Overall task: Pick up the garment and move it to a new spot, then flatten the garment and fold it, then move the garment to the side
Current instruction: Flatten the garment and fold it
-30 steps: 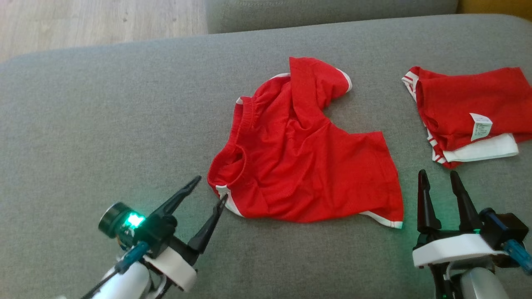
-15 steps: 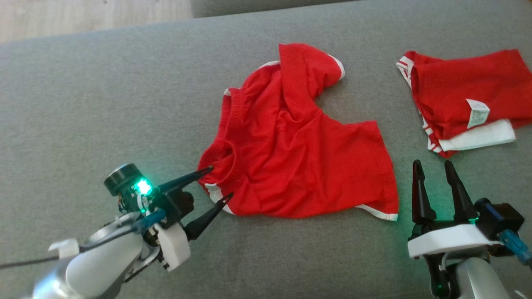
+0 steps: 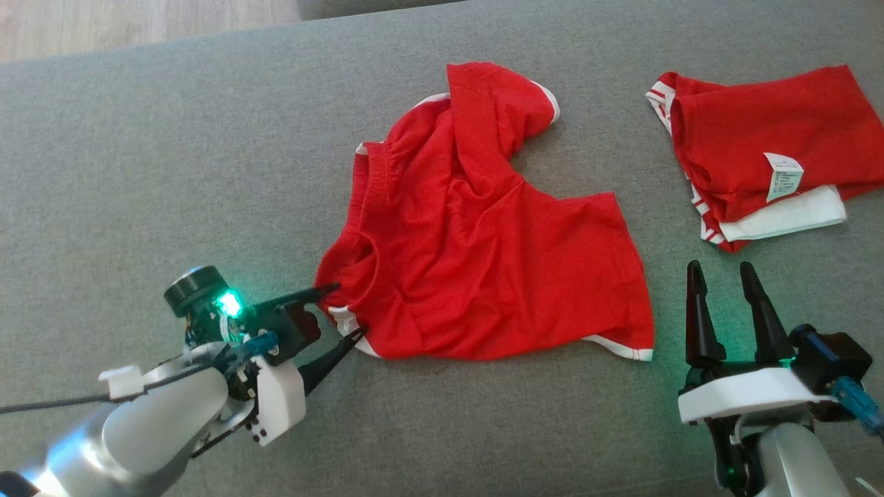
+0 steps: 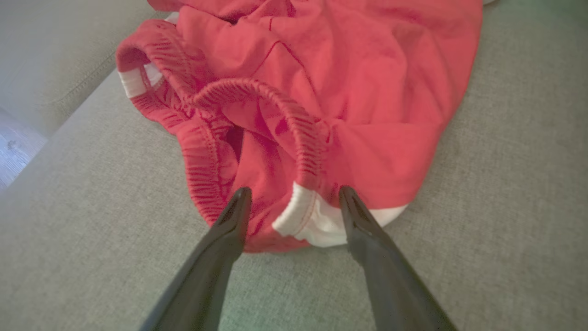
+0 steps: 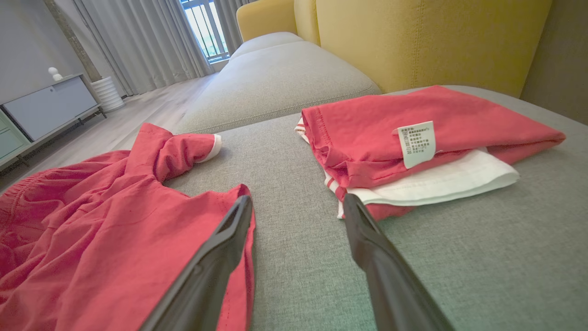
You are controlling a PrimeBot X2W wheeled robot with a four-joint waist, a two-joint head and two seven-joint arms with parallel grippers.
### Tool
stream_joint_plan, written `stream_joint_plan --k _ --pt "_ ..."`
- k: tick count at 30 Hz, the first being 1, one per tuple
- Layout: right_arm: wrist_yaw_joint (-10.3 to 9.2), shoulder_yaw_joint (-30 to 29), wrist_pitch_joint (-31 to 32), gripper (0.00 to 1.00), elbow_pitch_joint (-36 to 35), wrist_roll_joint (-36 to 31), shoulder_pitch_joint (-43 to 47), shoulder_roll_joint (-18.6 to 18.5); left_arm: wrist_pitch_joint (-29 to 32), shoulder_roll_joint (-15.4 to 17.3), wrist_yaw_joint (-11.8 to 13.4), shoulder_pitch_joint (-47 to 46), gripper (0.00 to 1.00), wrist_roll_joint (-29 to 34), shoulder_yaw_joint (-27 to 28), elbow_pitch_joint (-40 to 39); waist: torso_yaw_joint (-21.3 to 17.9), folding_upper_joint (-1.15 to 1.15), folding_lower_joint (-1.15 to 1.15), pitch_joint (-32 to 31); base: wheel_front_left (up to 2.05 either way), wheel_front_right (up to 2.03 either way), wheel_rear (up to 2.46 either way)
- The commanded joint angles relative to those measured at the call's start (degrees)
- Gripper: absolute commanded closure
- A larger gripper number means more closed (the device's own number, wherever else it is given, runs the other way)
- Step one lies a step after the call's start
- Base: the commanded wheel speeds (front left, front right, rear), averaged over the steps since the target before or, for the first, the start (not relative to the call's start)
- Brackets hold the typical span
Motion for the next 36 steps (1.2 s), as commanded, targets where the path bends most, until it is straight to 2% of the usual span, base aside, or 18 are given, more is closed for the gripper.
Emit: stream_joint_plan --k 1,2,4,8,16,22,29,36 --pt "0.39 1.3 -0.8 0.0 -1.3 0.5 -1.4 -0.4 0.5 2.4 0.1 -2.9 0.64 -1.1 1.1 -0.9 0.1 0.0 0.0 -0.1 0.0 0.0 0.0" --pt "0.39 1.4 -0.8 0.0 -1.2 0.5 -1.4 -0.4 0.9 2.5 0.1 -3.1 1.0 -1.8 0.7 -1.0 0.1 0.0 0.0 -0.2 0.0 0.0 0.0" --pt "0.39 1.7 -0.8 0.0 -0.9 0.3 -1.5 -0.4 0.9 2.5 0.1 -3.2 1.0 -3.9 0.4 -1.4 0.2 0.0 0.0 -0.2 0.0 0.0 0.0" --pt "0.39 2.3 -0.8 0.0 -0.3 -0.7 -1.6 -0.4 -2.1 2.6 0.2 -2.8 1.0 -11.5 5.2 -1.8 0.3 0.0 0.0 -0.5 0.0 0.0 0.0" --pt "0.39 6.2 0.1 0.0 2.7 -4.0 -0.8 -0.4 -4.9 3.8 0.9 -2.0 1.0 -18.6 10.5 -4.0 0.6 0.0 0.0 -1.2 0.0 0.0 0.0" --pt "0.39 8.1 2.7 0.0 3.7 -4.2 0.1 -0.4 -5.1 4.6 1.5 -1.2 1.0 -19.7 11.2 -5.7 0.6 0.0 0.0 -1.9 0.0 0.0 0.0" --pt "0.39 13.8 6.8 0.0 3.1 -5.2 1.6 -0.4 -5.1 4.8 2.5 -0.7 1.0 -19.8 11.1 -7.1 0.6 0.0 0.0 -1.9 0.0 0.0 0.0" --pt "0.39 16.6 10.8 0.0 1.8 -4.8 3.1 -2.8 -5.6 4.6 2.8 -0.8 1.0 -19.8 11.1 -6.7 0.2 0.0 0.0 -2.3 0.0 0.0 0.0"
